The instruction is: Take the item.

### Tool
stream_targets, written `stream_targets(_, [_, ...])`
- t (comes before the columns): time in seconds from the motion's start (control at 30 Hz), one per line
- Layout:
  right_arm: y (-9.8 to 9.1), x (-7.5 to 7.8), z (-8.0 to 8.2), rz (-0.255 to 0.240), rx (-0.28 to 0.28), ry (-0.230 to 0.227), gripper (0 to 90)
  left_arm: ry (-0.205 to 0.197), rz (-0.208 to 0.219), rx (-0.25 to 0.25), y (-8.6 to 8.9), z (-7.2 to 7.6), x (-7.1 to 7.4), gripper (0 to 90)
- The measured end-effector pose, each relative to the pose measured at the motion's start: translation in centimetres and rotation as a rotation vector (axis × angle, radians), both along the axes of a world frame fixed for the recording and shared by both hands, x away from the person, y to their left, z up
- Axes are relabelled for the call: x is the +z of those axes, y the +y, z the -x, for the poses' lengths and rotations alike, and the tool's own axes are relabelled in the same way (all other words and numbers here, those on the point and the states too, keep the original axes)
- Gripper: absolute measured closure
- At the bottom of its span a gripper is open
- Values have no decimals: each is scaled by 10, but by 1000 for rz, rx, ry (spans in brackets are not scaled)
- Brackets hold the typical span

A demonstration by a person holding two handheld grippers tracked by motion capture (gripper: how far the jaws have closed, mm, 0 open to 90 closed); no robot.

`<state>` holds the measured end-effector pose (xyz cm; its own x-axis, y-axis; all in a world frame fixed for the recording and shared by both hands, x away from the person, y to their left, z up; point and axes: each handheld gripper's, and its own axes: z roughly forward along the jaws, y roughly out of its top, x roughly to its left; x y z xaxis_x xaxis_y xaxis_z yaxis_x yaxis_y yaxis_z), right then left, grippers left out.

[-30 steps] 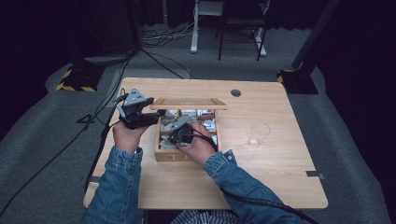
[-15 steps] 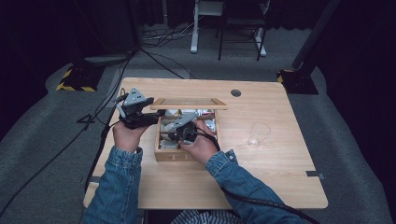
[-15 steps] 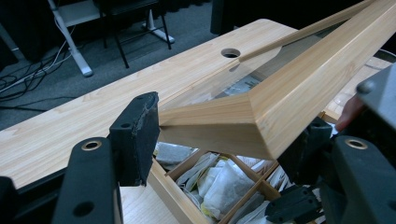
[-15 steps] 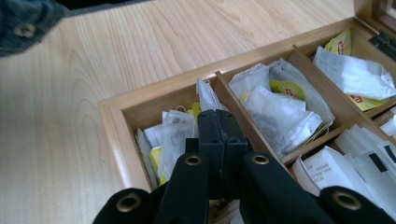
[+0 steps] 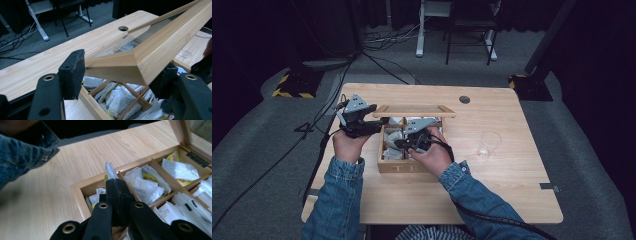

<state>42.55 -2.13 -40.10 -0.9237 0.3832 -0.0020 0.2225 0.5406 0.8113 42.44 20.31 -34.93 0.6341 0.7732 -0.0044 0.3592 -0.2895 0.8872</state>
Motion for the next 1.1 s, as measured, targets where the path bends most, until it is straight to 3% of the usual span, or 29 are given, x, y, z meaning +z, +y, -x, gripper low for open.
stream_targets(0.33, [-18, 15, 6, -57, -8, 6, 900, -1, -1, -1, 0, 0, 0, 373])
stream_targets(1.1, [-76, 32, 15, -91, -88, -19, 900, 4, -1, -1, 0, 0, 0, 373])
